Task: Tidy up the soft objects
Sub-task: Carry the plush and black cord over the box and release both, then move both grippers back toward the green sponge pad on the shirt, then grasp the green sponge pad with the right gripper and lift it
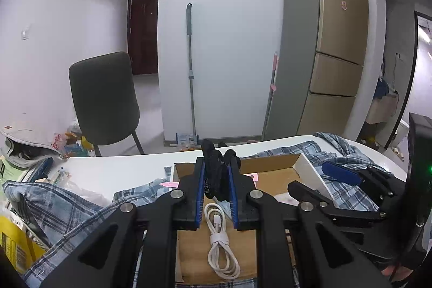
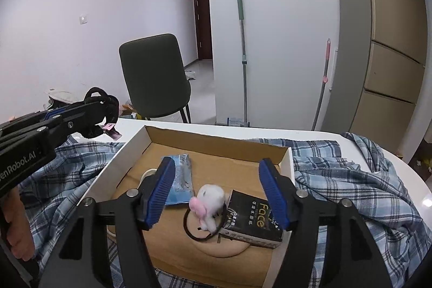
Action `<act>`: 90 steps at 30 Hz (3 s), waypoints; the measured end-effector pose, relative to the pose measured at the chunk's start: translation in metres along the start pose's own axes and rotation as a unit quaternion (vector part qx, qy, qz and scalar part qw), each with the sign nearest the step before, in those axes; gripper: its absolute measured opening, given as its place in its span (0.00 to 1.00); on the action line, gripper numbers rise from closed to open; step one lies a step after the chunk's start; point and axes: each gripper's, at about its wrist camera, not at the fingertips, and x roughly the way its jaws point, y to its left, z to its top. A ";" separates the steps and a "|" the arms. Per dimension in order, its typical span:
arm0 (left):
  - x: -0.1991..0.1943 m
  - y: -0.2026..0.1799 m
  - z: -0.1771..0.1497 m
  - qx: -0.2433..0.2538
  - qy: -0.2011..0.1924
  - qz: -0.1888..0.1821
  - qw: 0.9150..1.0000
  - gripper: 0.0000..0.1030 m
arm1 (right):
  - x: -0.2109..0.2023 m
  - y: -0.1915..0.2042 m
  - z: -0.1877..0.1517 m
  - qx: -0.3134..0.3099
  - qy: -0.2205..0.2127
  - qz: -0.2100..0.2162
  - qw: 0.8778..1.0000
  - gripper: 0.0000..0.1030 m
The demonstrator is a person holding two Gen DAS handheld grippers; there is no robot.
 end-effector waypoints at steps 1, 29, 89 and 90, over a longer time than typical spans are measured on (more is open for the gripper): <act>0.000 0.000 0.000 0.001 0.000 0.000 1.000 0.16 | 0.000 -0.002 0.001 0.002 0.000 0.000 1.000 0.62; -0.015 -0.006 0.003 -0.004 -0.027 0.009 1.000 0.82 | -0.015 -0.010 0.007 0.011 -0.023 -0.005 1.000 0.62; -0.199 0.006 -0.126 -0.067 -0.107 -0.008 0.992 0.82 | -0.093 0.089 -0.126 -0.167 0.172 0.138 0.961 0.64; -0.197 0.007 -0.126 -0.067 -0.105 -0.009 0.992 0.82 | -0.090 0.090 -0.129 -0.171 0.182 0.143 0.958 0.64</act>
